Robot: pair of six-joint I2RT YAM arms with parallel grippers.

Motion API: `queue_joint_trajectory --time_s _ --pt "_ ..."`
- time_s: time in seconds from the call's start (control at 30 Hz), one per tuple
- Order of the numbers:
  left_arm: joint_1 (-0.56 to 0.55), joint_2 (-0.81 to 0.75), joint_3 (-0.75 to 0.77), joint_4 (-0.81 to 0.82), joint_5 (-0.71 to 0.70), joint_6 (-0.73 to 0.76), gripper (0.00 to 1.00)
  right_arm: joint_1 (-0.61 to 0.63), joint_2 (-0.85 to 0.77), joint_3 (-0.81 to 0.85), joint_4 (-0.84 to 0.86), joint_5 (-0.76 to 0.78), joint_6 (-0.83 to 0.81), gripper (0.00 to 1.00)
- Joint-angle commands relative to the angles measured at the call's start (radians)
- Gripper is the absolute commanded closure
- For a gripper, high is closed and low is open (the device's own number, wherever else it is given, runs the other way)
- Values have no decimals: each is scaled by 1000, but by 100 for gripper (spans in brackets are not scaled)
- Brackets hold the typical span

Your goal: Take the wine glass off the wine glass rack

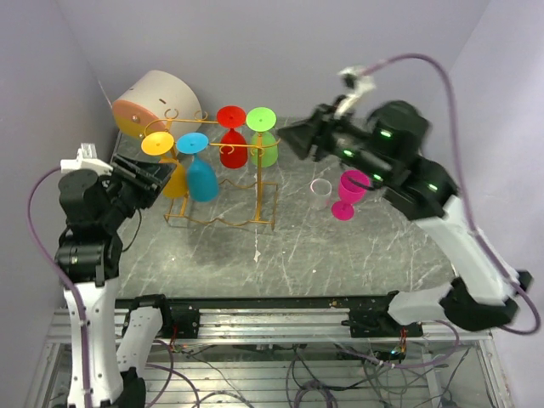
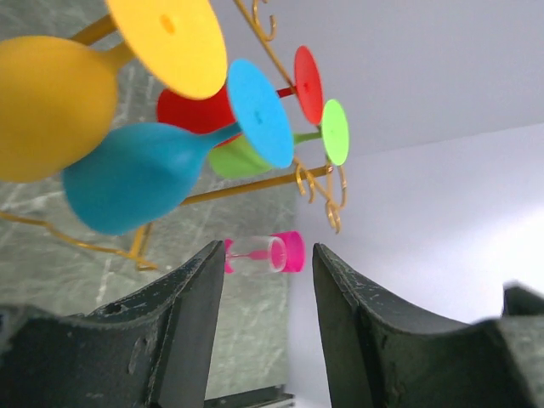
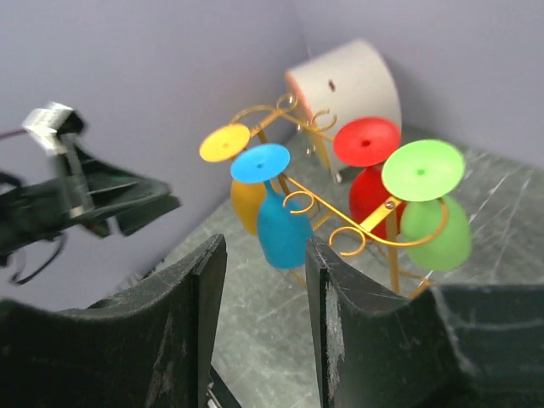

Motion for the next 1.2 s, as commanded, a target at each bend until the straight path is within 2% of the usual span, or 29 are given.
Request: queue_joint_trajectory --time_s 0.0,0.17,0.37,0.7,1.17 --pt "0 81 21 194 119 -158 45 3 -173 -130 38 115 -15 58" --pt "0 188 117 63 86 -126 47 2 -323 -272 32 177 9 59" --pt "-1 256 176 16 38 -130 49 3 -453 -401 63 218 40 61" --pt "-1 246 96 13 62 -170 51 2 -516 -453 52 258 54 61" --pt "-1 286 39 132 69 -196 51 3 -528 -483 66 263 59 61"
